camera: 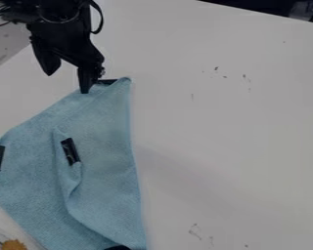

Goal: Unfold the cloth from bottom left to top right

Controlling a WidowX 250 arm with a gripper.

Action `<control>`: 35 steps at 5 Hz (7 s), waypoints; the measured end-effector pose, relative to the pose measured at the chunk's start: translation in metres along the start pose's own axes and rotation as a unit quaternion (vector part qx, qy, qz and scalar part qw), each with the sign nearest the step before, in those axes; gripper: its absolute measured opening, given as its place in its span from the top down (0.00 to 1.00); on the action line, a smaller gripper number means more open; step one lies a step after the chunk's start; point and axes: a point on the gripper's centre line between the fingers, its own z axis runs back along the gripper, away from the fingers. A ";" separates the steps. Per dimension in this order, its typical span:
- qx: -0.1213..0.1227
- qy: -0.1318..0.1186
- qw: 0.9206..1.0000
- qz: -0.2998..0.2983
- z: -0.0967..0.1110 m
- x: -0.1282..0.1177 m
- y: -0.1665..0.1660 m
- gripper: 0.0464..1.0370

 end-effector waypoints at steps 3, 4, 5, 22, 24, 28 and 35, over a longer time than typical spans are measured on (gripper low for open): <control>0.012 0.036 0.996 0.079 -0.015 -0.039 -0.016 0.04; 0.005 0.037 0.994 0.104 -0.017 -0.054 -0.020 0.04; -0.005 0.043 0.991 0.124 -0.024 -0.065 -0.023 0.04; -0.043 0.096 0.986 0.127 -0.068 -0.072 -0.030 0.05; -0.054 0.092 0.987 0.120 -0.075 -0.073 -0.031 0.41; -0.021 0.069 0.989 0.126 -0.044 -0.053 -0.031 0.99; -0.151 0.009 0.987 0.057 -0.005 0.043 -0.212 0.97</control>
